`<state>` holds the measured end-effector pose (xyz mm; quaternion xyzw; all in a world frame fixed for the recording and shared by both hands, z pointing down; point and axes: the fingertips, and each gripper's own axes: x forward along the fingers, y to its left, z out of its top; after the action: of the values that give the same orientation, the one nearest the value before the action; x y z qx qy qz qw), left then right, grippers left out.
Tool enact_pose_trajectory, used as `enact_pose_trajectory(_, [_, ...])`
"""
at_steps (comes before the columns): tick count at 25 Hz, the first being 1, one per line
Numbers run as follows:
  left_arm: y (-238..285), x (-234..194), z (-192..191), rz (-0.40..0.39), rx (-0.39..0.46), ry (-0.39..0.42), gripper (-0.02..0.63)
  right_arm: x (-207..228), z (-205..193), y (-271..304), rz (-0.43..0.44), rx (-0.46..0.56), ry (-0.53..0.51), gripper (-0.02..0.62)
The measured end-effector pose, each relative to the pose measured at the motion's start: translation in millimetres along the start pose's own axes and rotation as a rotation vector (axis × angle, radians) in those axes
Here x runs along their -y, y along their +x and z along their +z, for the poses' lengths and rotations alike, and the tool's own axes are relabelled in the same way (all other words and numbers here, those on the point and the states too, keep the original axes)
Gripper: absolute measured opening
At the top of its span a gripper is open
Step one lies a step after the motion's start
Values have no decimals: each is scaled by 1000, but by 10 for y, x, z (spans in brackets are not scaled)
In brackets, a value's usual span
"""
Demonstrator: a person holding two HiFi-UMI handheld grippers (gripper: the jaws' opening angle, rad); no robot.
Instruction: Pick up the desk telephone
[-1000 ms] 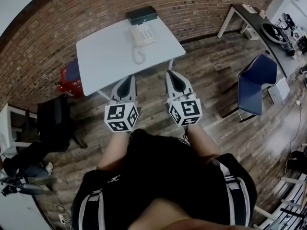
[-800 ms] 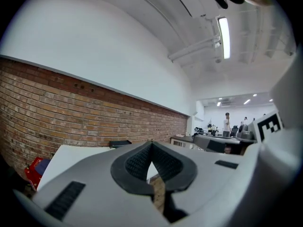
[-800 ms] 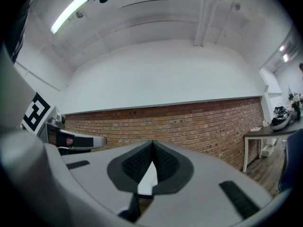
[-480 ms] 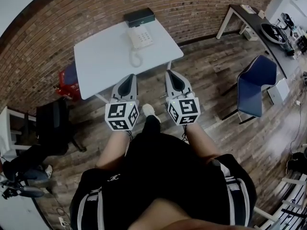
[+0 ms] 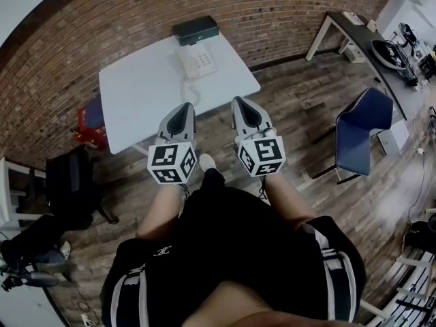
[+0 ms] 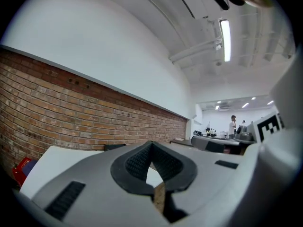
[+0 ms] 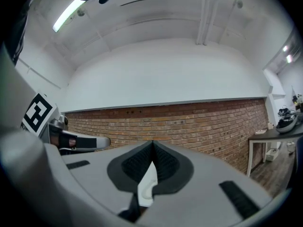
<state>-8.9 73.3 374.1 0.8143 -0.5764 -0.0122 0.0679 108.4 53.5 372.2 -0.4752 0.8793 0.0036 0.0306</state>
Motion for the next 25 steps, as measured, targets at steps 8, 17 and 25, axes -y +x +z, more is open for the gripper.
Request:
enact_pose_trajectory(8, [579, -182, -17, -18, -30, 4, 0, 291, -35, 515, 8, -1, 32, -2])
enact_pose_trajectory(17, [1229, -570, 54, -3, -66, -2, 0, 593, -95, 1228, 2, -43, 46, -2])
enact_pose_trajectory(25, [1694, -1084, -11, 31, -102, -42, 0, 738, -208, 1924, 23, -72, 51, -2])
